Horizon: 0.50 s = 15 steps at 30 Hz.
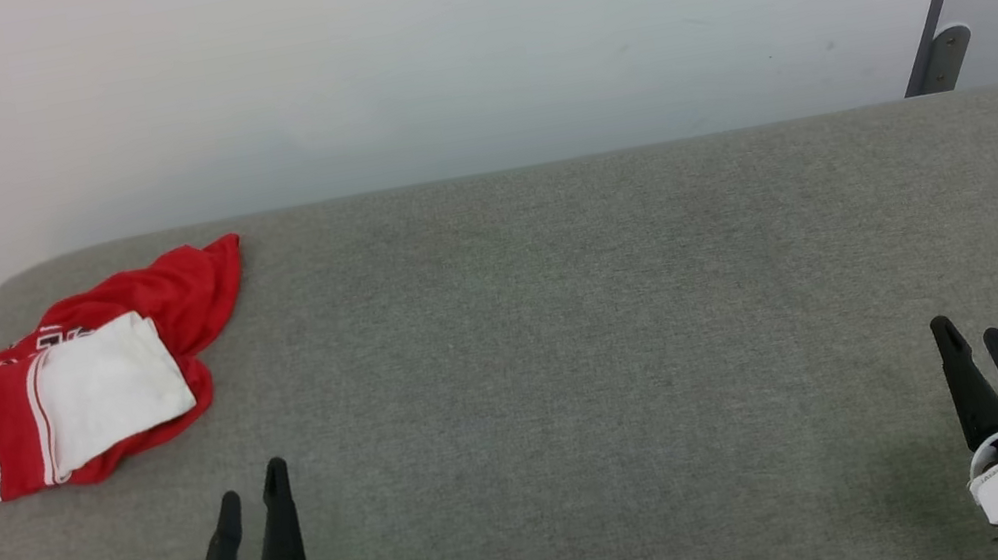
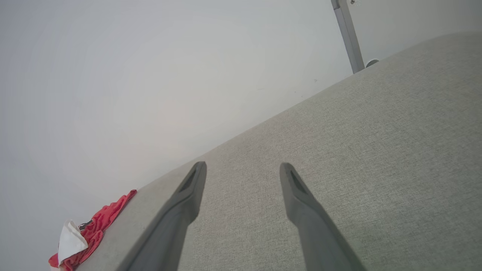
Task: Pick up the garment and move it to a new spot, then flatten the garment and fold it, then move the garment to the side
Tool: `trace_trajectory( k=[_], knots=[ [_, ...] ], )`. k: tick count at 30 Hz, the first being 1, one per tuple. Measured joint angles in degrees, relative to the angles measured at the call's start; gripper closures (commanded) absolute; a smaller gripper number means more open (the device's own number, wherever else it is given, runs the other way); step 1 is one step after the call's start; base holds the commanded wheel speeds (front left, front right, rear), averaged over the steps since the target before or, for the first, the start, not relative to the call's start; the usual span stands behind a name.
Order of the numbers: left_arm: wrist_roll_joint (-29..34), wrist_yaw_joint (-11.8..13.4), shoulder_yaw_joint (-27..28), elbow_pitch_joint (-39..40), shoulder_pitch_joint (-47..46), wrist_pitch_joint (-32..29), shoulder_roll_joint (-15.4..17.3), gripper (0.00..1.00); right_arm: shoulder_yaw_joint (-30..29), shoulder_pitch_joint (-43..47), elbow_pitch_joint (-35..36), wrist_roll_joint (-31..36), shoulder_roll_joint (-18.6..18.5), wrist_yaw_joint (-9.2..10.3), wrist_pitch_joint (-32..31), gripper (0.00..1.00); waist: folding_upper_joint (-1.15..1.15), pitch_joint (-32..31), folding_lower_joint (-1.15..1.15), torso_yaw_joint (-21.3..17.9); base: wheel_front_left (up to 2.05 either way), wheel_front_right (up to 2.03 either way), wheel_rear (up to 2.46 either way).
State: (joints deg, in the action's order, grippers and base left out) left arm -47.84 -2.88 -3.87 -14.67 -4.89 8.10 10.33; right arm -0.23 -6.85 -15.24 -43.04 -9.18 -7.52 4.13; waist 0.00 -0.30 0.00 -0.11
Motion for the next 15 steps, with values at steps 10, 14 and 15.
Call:
trace_trajectory(
  k=[10, 14, 15],
  knots=[
    [5.2, -1.0, -0.1, -0.4, -0.4, 1.3, -0.1, 0.00, -0.3, 0.0, 0.9, 5.0, -0.3, 0.00, 0.9, 0.00, 0.00, 0.0, 0.00, 0.0, 0.00, 0.00, 0.00],
    [7.3, -1.2, -0.2, -0.5, -0.5, 1.9, -0.1, 0.00, -0.4, 0.0, 1.1, 6.9, -0.3, 0.00, 1.3, 0.00, 0.00, 0.0, 0.00, 0.0, 0.00, 0.00, 0.00],
    [7.9, -1.2, -0.3, -0.6, -0.5, 2.1, 0.0, 0.00, -0.4, 0.0, 1.2, 7.5, -0.3, 0.00, 1.4, 0.00, 0.00, 0.0, 0.00, 0.0, 0.00, 0.00, 0.00]
  ],
)
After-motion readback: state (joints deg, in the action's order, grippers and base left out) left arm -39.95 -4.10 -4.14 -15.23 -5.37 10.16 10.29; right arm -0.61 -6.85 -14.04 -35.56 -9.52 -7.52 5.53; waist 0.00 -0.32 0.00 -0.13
